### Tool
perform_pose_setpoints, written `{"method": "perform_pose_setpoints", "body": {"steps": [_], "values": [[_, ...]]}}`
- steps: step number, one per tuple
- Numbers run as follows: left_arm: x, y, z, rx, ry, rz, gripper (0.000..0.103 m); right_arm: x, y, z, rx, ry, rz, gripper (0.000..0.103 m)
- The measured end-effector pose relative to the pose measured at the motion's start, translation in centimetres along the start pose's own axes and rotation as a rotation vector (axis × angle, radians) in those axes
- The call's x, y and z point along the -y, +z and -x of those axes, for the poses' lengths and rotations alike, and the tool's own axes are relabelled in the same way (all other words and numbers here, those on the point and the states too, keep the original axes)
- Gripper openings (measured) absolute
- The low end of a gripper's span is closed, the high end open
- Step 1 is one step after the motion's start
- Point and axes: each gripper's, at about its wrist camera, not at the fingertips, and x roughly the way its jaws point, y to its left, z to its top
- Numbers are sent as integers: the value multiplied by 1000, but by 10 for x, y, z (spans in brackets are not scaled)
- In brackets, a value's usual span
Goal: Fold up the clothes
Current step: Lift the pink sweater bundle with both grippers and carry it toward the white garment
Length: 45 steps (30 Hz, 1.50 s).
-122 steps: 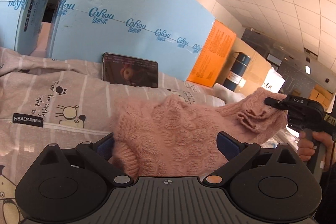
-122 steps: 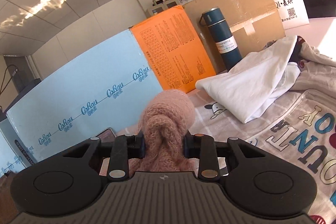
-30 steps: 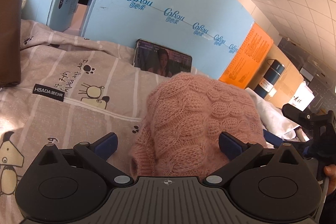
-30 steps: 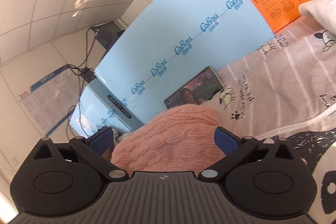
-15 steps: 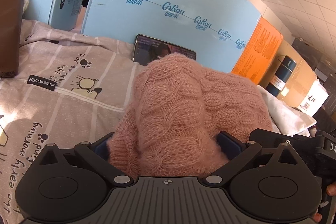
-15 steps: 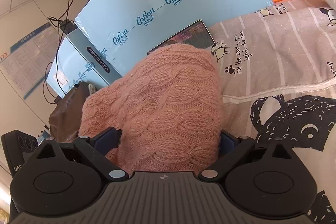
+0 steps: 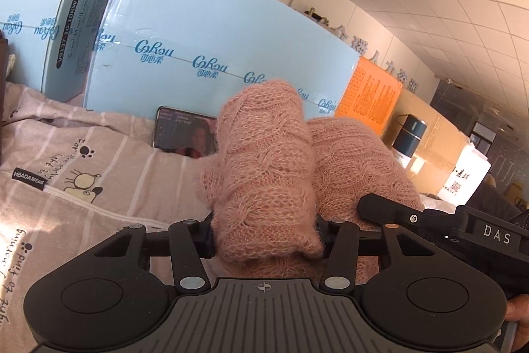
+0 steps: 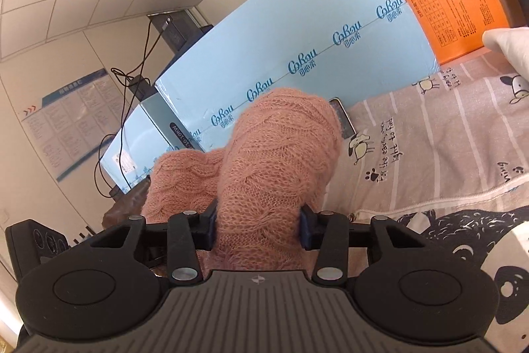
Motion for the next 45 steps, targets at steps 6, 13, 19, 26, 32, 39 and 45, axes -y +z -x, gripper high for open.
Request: {"method": "perform_pose_setpoints", "body": {"steps": [6, 13, 19, 26, 32, 39, 45], "values": [[65, 32, -22, 97, -121, -98, 48, 3, 53, 51, 161, -55, 121, 41], [140, 67, -64, 222, -264, -104, 48, 6, 120, 103, 404, -163, 216, 41], [186, 73, -124, 209, -365, -85, 48, 41, 152, 130, 592, -231, 303, 41], [220, 38, -221, 84, -443, -24, 48, 156, 175, 146, 595, -302, 111, 43], [228, 2, -285, -45, -426, -33, 49, 245, 168, 148, 553, -410, -178, 43], [219, -19, -304, -56, -290, -10, 95, 271, 169, 120, 424, -675, -205, 46], [209, -16, -308, -22, -155, -22, 103, 276, 165, 116, 361, -845, -160, 73]]}}
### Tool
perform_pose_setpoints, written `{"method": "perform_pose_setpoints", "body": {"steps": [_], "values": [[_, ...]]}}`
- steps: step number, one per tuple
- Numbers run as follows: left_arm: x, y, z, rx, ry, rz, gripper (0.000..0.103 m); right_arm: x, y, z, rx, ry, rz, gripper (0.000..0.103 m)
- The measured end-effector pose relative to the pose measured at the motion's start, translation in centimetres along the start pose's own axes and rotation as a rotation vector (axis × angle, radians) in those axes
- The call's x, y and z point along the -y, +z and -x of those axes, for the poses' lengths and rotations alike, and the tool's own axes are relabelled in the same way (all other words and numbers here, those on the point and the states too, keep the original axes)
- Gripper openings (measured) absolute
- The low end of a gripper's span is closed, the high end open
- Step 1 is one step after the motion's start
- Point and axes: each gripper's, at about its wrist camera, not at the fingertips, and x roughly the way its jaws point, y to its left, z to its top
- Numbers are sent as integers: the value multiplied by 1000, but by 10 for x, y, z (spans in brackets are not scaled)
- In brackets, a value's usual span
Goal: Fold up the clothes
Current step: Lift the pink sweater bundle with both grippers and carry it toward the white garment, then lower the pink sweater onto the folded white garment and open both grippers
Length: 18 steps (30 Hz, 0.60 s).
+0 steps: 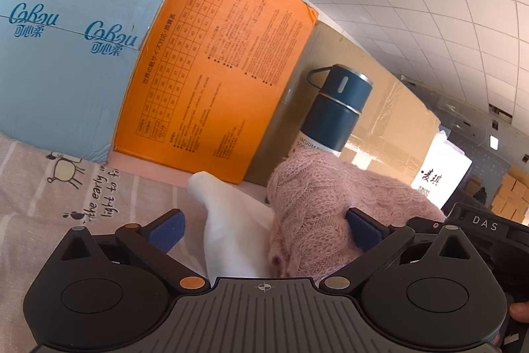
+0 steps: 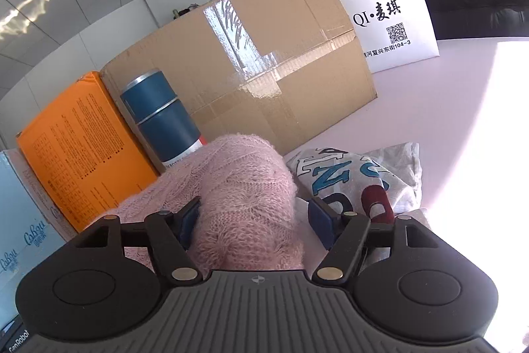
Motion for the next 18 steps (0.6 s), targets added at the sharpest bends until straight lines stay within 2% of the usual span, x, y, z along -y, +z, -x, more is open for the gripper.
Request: {"method": "perform_pose_setpoints", "body": {"steps": [3, 6, 8, 12, 15, 18], "values": [[0, -5, -13, -86, 64, -44, 103, 1, -7, -17, -58, -53, 6, 82], [0, -8, -21, -139, 85, -82, 103, -1, -12, -28, -95, -100, 29, 87], [-3, -10, -24, -162, 74, -77, 103, -5, -16, -32, -99, -123, 60, 89], [-6, -10, -10, -117, 47, -75, 103, -13, -20, -33, -85, -147, 118, 92], [1, -2, 6, -65, 47, -97, 103, -15, -9, -18, -59, -131, 102, 93], [8, 8, 23, -35, 46, -132, 103, -19, 12, 16, 43, -133, 72, 95]]}}
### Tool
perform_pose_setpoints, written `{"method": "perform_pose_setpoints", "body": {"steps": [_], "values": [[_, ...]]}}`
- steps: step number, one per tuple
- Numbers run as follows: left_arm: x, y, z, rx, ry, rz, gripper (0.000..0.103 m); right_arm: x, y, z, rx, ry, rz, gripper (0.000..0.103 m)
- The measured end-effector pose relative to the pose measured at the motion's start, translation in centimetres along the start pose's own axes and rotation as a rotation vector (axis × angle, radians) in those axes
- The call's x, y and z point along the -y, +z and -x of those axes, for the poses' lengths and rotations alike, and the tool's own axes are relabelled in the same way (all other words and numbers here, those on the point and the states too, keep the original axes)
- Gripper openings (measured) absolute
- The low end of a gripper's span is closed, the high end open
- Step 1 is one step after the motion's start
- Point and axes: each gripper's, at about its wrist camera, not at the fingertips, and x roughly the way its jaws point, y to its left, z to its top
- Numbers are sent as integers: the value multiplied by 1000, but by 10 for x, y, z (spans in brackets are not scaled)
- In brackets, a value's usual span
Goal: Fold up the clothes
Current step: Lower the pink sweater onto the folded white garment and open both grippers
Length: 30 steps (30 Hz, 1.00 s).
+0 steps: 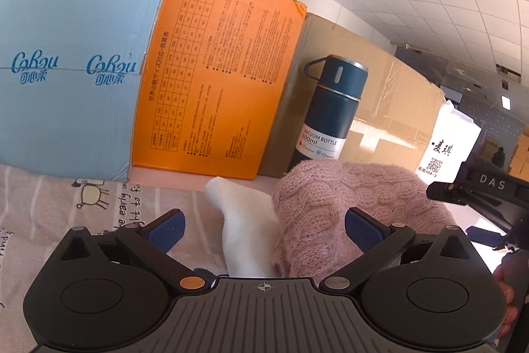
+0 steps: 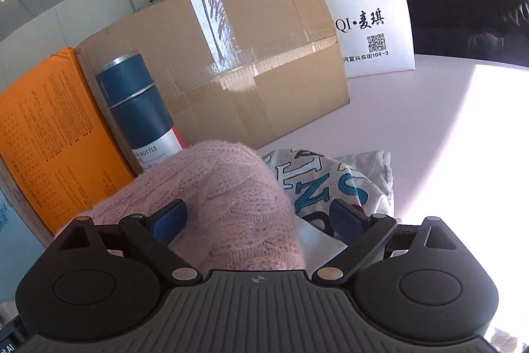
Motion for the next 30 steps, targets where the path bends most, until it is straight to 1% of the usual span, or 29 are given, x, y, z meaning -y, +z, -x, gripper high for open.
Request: {"method": "perform_pose_setpoints", "body": {"steps": [2, 5, 9, 13, 17, 21, 24, 27, 29, 30], "values": [[0, 4, 12, -5, -9, -24, 103, 2, 12, 24, 79, 24, -22, 100], [-7, 10, 32, -19, -39, -42, 103, 3, 22, 48, 144, 61, -49, 102], [-20, 16, 63, -20, -24, -62, 103, -7, 29, 68, 195, 89, -63, 103], [-31, 17, 94, -58, -18, -107, 103, -18, 33, 88, 225, 127, -98, 103], [-46, 21, 134, -40, -53, -129, 103, -30, 34, 108, 251, 115, -97, 103], [-59, 31, 169, -4, -84, -144, 103, -37, 31, 139, 285, 139, -109, 103], [-66, 37, 186, 21, -116, -157, 103, -45, 28, 171, 295, 177, -81, 103], [-75, 41, 192, 19, -161, -117, 103, -57, 23, 210, 332, 178, -24, 103], [-76, 41, 195, 1, -170, -123, 103, -69, 19, 235, 337, 157, 50, 103], [-77, 41, 197, -8, -174, -126, 103, -75, 16, 246, 337, 131, 87, 103]]}}
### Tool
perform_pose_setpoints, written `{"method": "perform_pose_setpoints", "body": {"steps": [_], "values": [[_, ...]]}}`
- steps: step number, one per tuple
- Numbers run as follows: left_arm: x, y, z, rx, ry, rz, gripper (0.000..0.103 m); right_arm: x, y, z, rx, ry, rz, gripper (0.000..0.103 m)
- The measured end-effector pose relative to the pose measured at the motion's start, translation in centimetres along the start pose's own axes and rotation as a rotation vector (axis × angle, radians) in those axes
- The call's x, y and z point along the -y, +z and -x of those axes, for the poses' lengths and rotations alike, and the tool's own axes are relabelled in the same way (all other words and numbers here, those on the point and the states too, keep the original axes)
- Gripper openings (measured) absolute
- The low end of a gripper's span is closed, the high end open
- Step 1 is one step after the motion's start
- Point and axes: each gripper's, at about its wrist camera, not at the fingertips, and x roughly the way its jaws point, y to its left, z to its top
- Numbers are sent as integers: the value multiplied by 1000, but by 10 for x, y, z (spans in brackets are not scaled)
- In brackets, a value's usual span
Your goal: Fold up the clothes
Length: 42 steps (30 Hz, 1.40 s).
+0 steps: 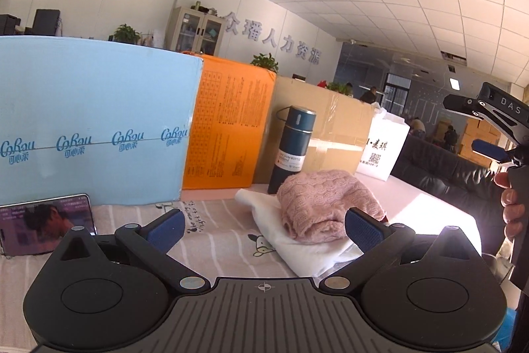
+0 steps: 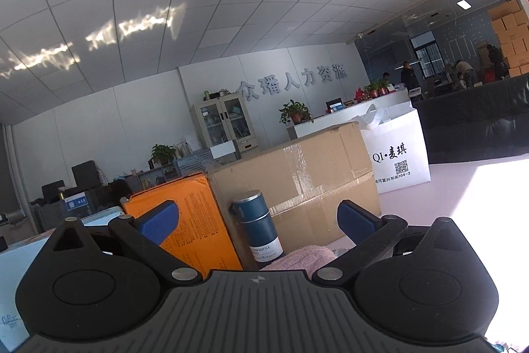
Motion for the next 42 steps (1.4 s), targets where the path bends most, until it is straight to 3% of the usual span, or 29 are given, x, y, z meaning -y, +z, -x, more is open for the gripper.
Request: {"method": "perform_pose_setpoints", "body": {"steps": [6, 12, 18, 24, 32, 36, 42], "values": [[1, 0, 8, -49, -45, -19, 103, -40, -2, 51, -17, -100, 170, 103], [2, 2, 20, -20, -79, -20, 103, -64, -29, 72, -76, -109, 150, 103], [1, 2, 29, 16, -92, -26, 103, -97, -48, 63, -178, -114, 148, 103], [-5, 1, 22, 53, 33, -40, 103, -111, -68, 40, -231, -153, 125, 103], [-18, -2, 6, 19, 58, -13, 103, -101, -93, 5, -297, -329, 50, 103], [-22, -5, -1, 0, 84, -11, 103, -93, -102, -1, -342, -375, 45, 103], [-30, -7, -9, -16, 133, -10, 103, -81, -117, -4, -325, -417, 39, 103]]}}
